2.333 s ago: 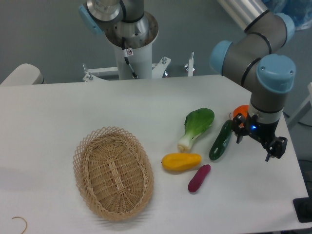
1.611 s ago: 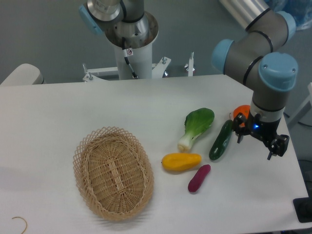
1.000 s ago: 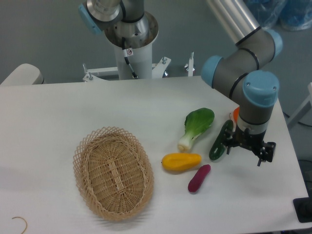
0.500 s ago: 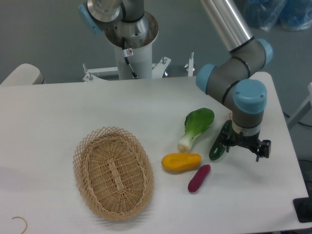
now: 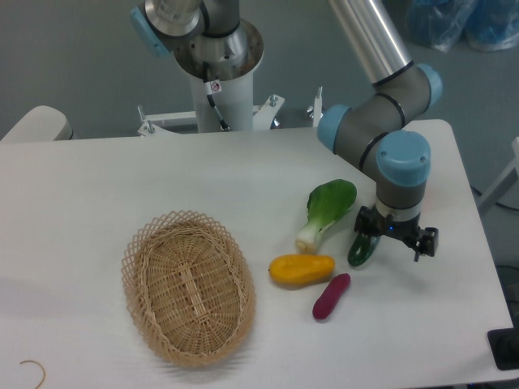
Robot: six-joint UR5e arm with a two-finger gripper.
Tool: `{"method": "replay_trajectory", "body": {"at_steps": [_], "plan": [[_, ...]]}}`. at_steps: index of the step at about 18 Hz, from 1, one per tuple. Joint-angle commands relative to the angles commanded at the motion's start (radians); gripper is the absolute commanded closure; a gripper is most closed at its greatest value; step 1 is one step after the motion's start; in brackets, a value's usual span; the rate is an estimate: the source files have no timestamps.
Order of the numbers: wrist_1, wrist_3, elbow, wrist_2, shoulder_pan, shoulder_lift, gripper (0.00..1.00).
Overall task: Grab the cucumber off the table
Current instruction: 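Move the open gripper over the green cucumber and lower around it, then close the gripper on the green cucumber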
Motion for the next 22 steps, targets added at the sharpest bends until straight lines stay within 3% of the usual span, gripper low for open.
{"method": "replay_trajectory", "body": {"at_steps": [9, 20, 22], "plan": [[0.003, 0.003, -0.037, 0.002, -0.006, 0.012, 0.00], [0.018, 0.005, -0.037, 0.002, -0.009, -0.021, 0.00], [0.015, 0.008, -0.031, 0.002, -0.008, -0.020, 0.20]]}}
